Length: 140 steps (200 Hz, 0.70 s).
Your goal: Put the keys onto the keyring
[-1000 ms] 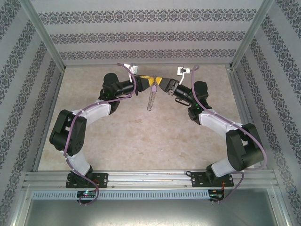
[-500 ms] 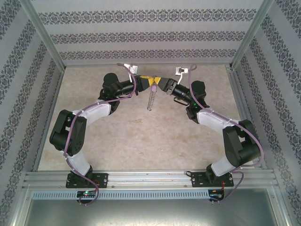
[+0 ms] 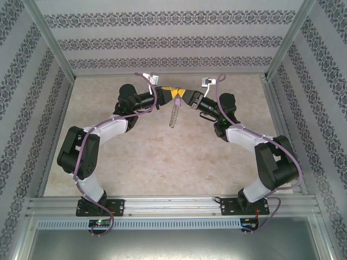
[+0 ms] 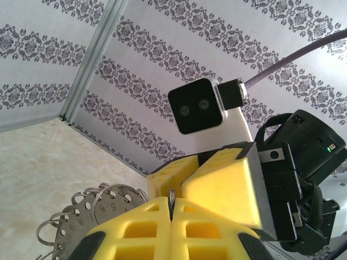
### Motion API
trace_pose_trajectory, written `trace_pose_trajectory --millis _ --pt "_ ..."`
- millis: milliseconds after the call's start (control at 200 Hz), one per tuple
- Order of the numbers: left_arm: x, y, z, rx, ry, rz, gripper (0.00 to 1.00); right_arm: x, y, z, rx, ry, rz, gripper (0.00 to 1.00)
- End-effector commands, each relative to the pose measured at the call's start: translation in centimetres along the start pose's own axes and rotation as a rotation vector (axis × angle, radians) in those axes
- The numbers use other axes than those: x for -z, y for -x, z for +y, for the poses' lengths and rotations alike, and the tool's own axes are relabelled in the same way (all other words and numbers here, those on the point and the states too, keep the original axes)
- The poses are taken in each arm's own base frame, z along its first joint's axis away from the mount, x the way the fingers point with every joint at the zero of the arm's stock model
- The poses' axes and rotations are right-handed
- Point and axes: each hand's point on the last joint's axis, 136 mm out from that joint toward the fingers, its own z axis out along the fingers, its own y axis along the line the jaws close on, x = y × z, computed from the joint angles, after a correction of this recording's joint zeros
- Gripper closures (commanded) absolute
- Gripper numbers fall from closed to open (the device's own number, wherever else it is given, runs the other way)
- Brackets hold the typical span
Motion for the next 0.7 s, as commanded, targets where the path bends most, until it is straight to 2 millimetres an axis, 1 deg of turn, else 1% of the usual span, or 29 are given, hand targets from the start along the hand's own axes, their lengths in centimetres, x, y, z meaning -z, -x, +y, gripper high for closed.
trace_pose_trajectory --millis 0,80,135,235,345,360,430,490,605,694 --pt "-0.4 1.2 -1.5 -0.055 -0.045 -0.033 1.0 -0.8 0.5 2.8 0.048 0.099 -0.003 0.86" --pt "-0.4 1.1 -1.4 -0.054 -0.044 -0.032 1.0 -0.9 0.6 2.8 0.047 0.105 -0.001 0.96" --pt "-0.4 0.9 -1.4 -0.051 -0.043 -0.028 1.0 -1.0 0.6 2.8 0.047 0.108 -0.001 1.0" --pt "-0.4 0.7 -1.2 -0.052 -0.034 -0.018 1.0 -1.1 0.8 2.9 0.05 0.114 -0.001 1.0" --pt "-0.3 0.4 -1.0 -0.06 -0.021 0.0 1.0 -1.0 1.2 2.6 0.059 0.106 0.003 1.0" --pt "-0.2 0.4 -0.9 -0.061 -0.018 0.003 0.98 -0.9 1.3 2.5 0.062 0.104 0.005 1.0" --pt "0.1 0.8 -0.8 -0.07 -0.007 0.002 0.84 -0.6 1.5 2.1 0.077 0.089 0.018 1.0" --pt "0.5 1.2 -0.5 -0.074 0.01 -0.001 0.76 -0.2 1.9 1.7 0.087 0.077 0.027 1.0" --pt "1.4 1.9 0.2 -0.076 0.042 0.005 0.71 0.5 2.7 1.0 0.102 0.063 0.058 1.0" --pt "1.8 2.3 0.4 -0.078 0.053 0.021 0.69 0.8 3.0 0.4 0.122 0.055 0.109 1.0"
